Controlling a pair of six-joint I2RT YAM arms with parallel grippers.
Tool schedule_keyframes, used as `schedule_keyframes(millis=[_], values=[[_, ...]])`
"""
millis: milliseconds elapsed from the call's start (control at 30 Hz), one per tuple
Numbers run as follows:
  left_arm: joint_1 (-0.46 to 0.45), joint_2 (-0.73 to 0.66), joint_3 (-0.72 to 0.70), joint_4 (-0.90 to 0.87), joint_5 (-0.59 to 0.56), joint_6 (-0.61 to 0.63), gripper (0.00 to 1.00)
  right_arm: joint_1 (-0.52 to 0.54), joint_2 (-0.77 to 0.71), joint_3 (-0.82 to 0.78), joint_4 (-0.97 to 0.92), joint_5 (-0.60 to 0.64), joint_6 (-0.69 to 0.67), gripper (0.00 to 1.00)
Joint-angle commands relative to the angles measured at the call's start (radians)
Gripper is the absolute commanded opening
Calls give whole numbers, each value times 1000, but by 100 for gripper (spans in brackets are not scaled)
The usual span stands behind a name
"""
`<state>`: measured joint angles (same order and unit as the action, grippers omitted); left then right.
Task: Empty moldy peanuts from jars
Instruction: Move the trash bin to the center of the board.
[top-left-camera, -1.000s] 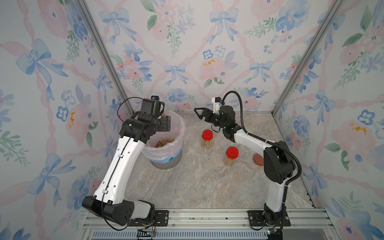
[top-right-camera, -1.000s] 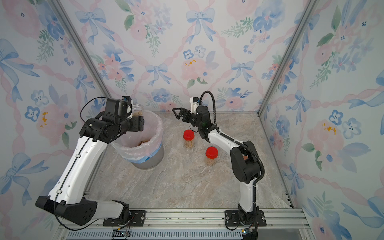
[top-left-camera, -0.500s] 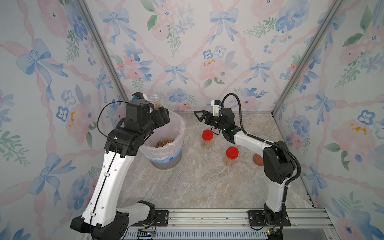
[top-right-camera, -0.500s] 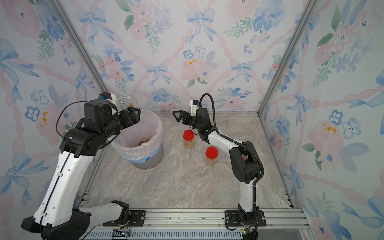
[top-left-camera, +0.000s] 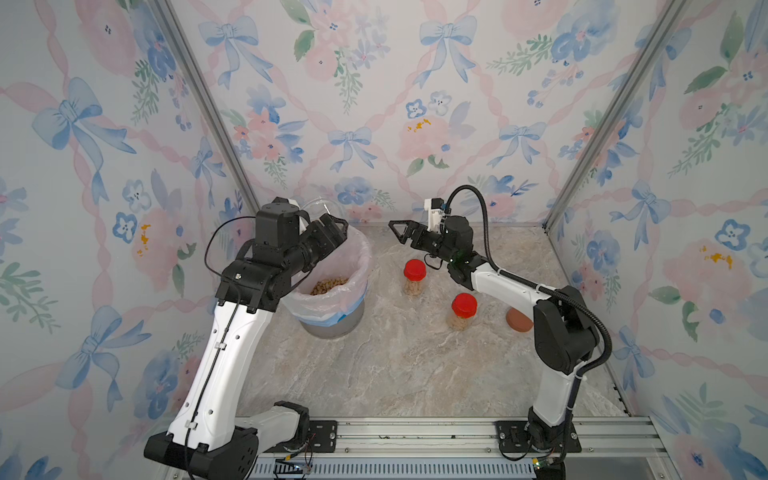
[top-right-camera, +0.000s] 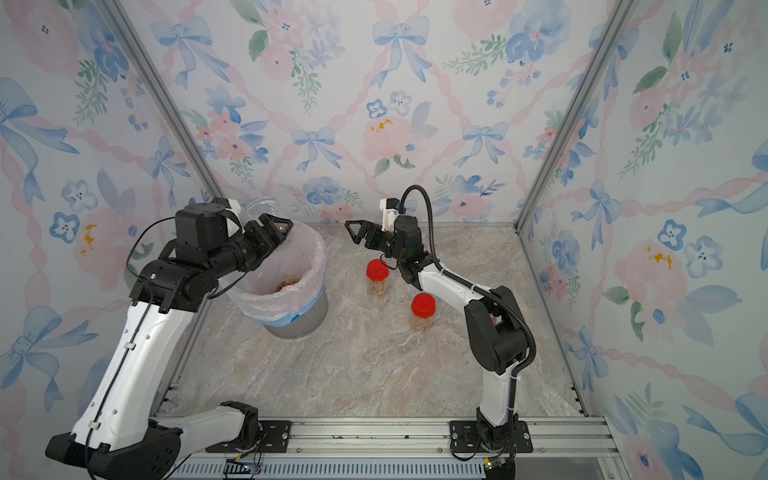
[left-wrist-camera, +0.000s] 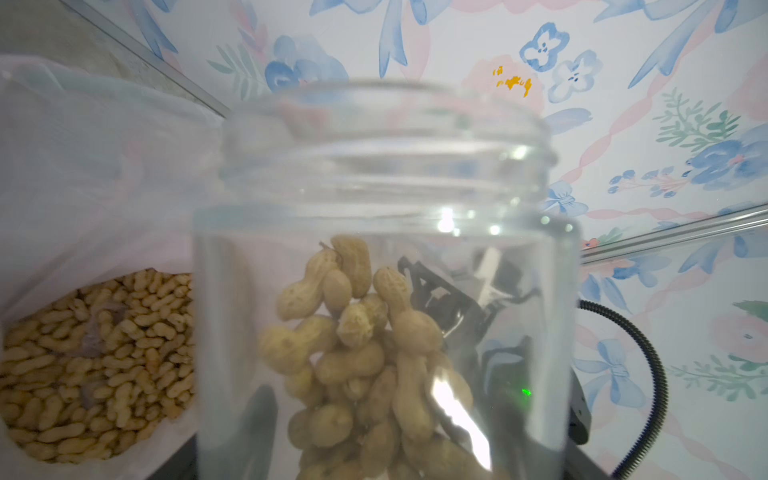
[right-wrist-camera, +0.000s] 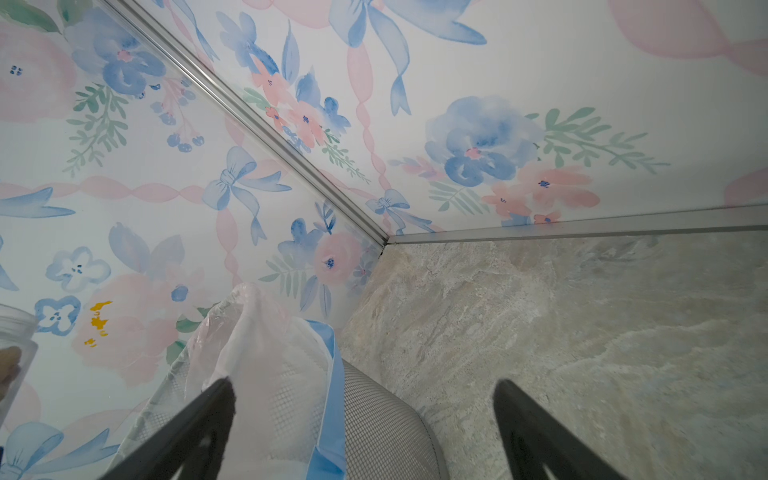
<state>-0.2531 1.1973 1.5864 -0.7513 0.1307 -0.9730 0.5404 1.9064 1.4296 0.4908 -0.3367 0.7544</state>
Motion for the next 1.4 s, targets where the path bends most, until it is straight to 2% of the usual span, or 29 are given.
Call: schedule_keyframes(millis=[0,233,333,400,533,800,933,1233,1333,1367], values=[[6,-73,-38,213,51,-147,19,6,11,-18,51,6,10,99],[16,-157,-264,487,126,-476,20,15,1,-16,35,14,3,99],[33,-176,-315,572,104,-562,19,20,2,-15,33,18,3,99],[40,-186,-342,590,92,-615,14,23,2,-18,32,22,-1,99],[72,-228,-488,766,97,-810,15,26,5,-18,29,29,-1,99],[83,-241,-540,907,-13,-988,14,33,25,1,13,43,-3,99],[70,-225,-549,983,-65,-1083,10,41,48,20,5,47,3,99],[46,-277,-657,1047,-192,-1210,10,74,86,83,-66,63,-16,99],[-2,-289,-679,1064,-288,-1233,14,83,99,107,-90,67,-20,99],[-7,-277,-675,1070,-277,-1248,13,85,104,113,-93,65,-18,99]])
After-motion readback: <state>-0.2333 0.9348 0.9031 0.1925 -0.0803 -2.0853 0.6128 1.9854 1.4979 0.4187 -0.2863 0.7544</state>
